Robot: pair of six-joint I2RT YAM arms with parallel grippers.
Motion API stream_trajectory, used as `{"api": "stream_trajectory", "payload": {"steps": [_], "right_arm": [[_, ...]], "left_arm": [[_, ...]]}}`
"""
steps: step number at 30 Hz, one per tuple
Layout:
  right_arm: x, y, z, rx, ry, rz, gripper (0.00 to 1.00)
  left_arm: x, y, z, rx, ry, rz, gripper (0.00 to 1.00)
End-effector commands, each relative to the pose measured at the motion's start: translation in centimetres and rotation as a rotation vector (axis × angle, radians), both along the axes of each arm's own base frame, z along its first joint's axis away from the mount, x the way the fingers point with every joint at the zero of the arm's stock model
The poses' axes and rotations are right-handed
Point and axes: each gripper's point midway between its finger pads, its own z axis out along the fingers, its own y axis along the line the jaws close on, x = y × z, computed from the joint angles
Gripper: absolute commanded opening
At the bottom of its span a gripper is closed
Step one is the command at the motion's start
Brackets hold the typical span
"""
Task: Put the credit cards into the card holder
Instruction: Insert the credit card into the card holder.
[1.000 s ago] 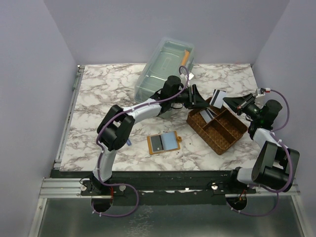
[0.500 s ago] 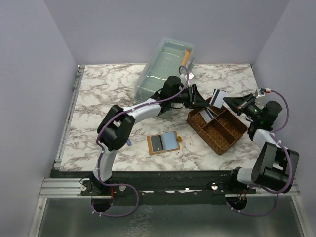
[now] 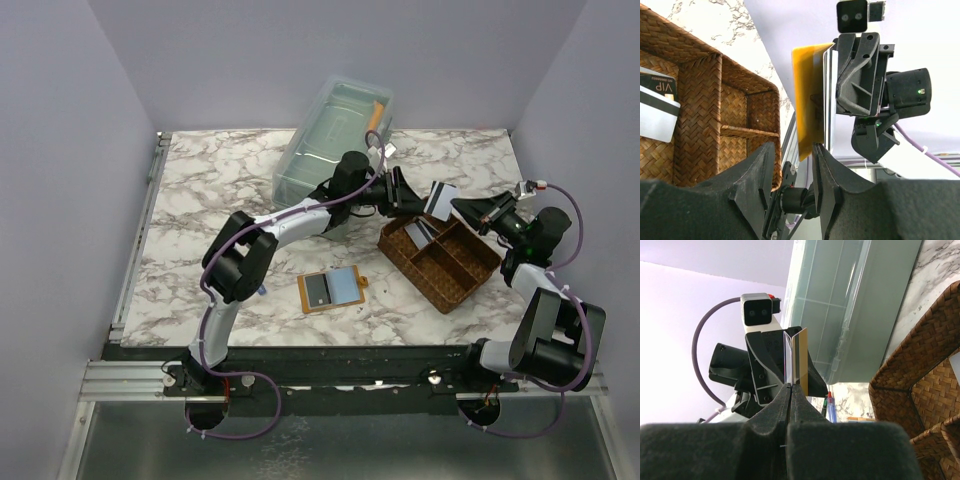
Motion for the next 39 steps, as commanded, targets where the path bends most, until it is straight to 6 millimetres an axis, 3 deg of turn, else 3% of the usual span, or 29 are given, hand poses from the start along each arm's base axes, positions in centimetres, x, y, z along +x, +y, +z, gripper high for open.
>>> {"api": "stream_trajectory", "payload": {"steps": [1, 19, 31, 39], "right_arm": [[-0.8, 0.4, 0.5, -0.006, -0.038, 0.032, 0.00], [-0.8, 0.4, 0.1, 0.010, -0.034, 0.041, 0.00], [-0.7, 0.4, -0.6, 0.009, -0.021, 0.038, 0.00], [-0.4, 0.1, -1.6, -0.002, 0.004, 0.017, 0.00]], "left_arm": [[0.0, -0.3, -1.6, -0.006, 0.050, -0.036, 0.41], [-1.1, -1.0, -1.0, -0.068, 0.094, -0.099, 0.40], [-1.2, -1.0, -0.9, -0.081, 0.095, -0.099, 0.25], [-0.6, -0.3, -1.8, -0.058, 0.100, -0.055, 0.10]]}}
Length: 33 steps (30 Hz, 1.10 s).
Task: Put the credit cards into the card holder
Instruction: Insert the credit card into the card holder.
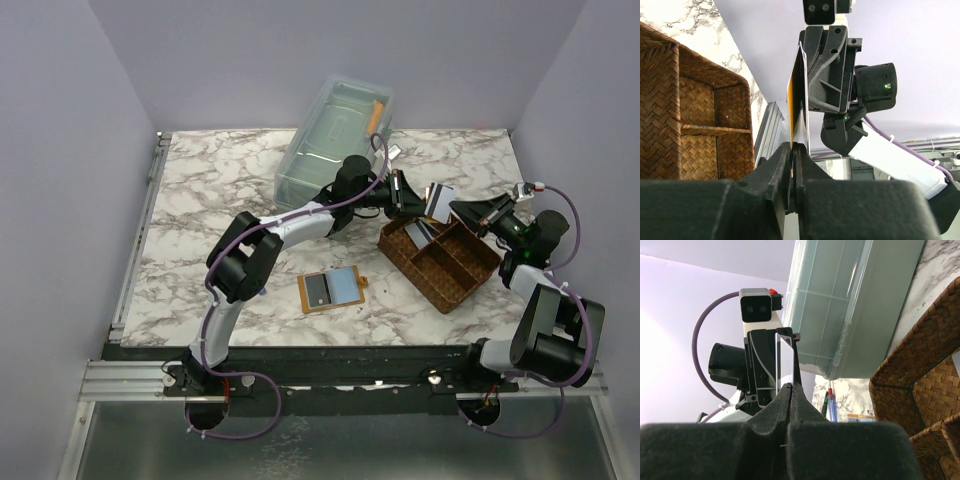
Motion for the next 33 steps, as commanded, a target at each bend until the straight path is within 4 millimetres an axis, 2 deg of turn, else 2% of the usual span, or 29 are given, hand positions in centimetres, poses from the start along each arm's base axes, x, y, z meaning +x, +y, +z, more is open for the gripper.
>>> {"api": "stream_trajectory", "payload": {"steps": [1, 5, 11, 16, 23, 29, 33], "right_arm": [[0.0, -0.2, -1.4, -0.013, 0.021, -0.005, 0.00], [0.3, -0.4, -2.6, -0.022, 0.048, -0.014, 0.00], [0.3, -0.3, -4.9, -0.019, 0.104, 0.002, 0.01], [0.7, -0.6, -6.6, -0.027, 0.148, -0.003, 0.10], [1.4, -1.0, -8.8, -0.033, 0.210, -0.008, 0.13], [2.3, -1.6, -10.0, -0.051, 0.251, -0.031, 0.15], [3.0, -2.1, -10.1, -0.075, 0.259, -0.043, 0.17]], "left_arm": [[1.1, 1.0, -3.6, 0.050, 0.026, 0.018, 0.07], [1.6, 1.6, -5.1, 0.117, 0.022, 0.054, 0.00], [2.0, 1.9, -7.5, 0.201, 0.043, 0.084, 0.00], [2.8, 2.3, -9.5, 0.274, 0.057, 0.139, 0.00], [4.3, 3.9, -12.9, 0.454, 0.064, 0.248, 0.00], [5.4, 5.6, -13.9, 0.595, 0.004, 0.319, 0.00], [5.4, 5.7, -13.1, 0.638, -0.061, 0.331, 0.00]]}}
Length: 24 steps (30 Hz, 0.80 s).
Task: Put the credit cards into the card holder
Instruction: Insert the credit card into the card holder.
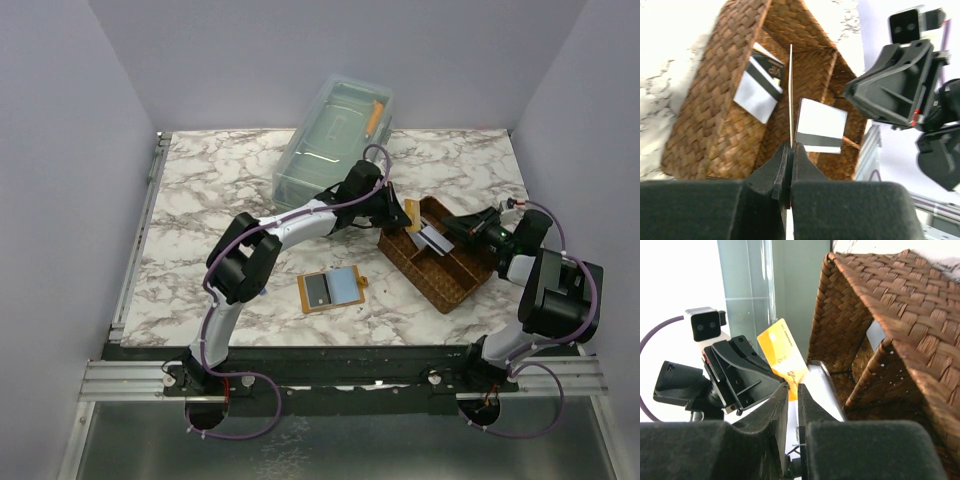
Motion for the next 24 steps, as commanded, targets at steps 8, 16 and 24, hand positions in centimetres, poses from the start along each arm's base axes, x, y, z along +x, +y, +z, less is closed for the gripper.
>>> {"api": "stream_trajectory", "payload": {"steps": [8, 16, 24], "right_arm": [[2.2, -1.9, 0.4, -0.220, -0.024, -0.032, 0.22], [2.9, -1.4, 0.8, -0.579, 0.011, -0.011, 0.37], [1.8, 0.6, 2.4, -0.792, 0.051, 0.041, 0.57]], "left_arm": [[2.7, 3.2, -2.2, 0.258, -0.093, 0.109, 0.00], [0.7, 1.4, 3.4, 0.196, -0.202, -0.007, 0.00], [-2.9, 2.1, 8.0, 0.148, -0.323, -0.177, 0.00]]}}
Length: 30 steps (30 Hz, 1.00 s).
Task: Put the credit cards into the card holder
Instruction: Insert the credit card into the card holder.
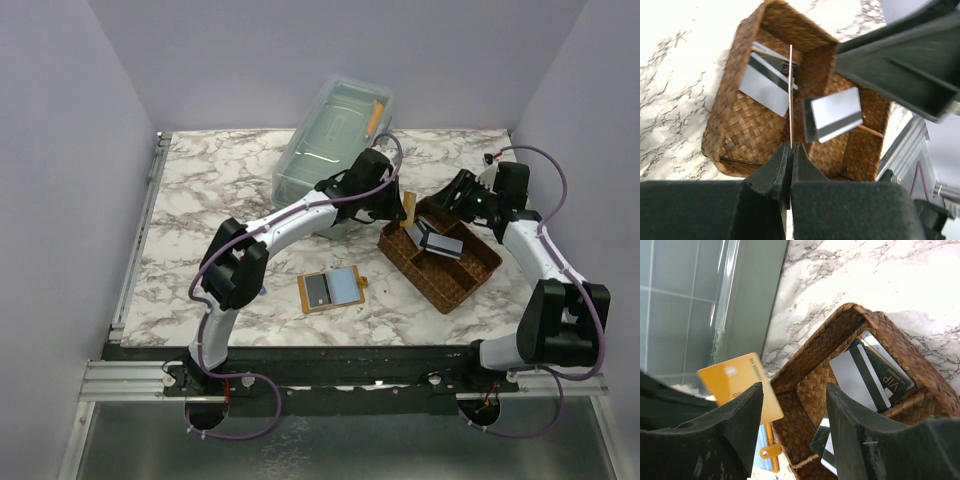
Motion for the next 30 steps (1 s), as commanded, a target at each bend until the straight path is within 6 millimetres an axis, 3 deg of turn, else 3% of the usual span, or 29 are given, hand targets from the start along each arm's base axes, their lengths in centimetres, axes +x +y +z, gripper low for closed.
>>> {"api": "stream_trajectory", "payload": {"steps": [1, 7, 14, 18, 21, 26, 30], "right_arm": [[-2.1, -1.1, -0.6, -0.139, 0.087, -0.026, 0.57], [-4.9, 2.6, 1.3, -0.161, 0.024, 0.201, 0.58], [-9.8, 12.3, 3.0, 0.044, -0.050, 0.530, 0.63], [-13.5, 18.1, 2.0, 0.141, -0.041, 0.686, 0.68], [-15.7, 20.4, 0.4, 0.163, -0.018, 0.753, 0.66], [-17.0, 21.9, -3.1, 0.134, 0.081, 0.795, 0.55], [-16.0, 22.2, -5.7, 0.100, 0.121, 0.772, 0.40]], "left_arm": [[-3.0, 1.0, 6.0, -0.051, -0.122, -0.156, 0.00], [-7.0, 4.8, 7.0, -0.065, -0.129, -0.270, 0.00], [-10.7, 13.9, 5.8, -0.153, -0.069, -0.188, 0.00], [-13.3, 17.0, 5.4, -0.204, -0.033, -0.132, 0.00], [-14.9, 18.6, 4.3, -0.217, 0.042, -0.072, 0.00], [-16.8, 20.8, -0.6, -0.231, 0.309, 0.059, 0.00], [-17.3, 21.5, -3.5, -0.249, 0.429, 0.047, 0.00]]}}
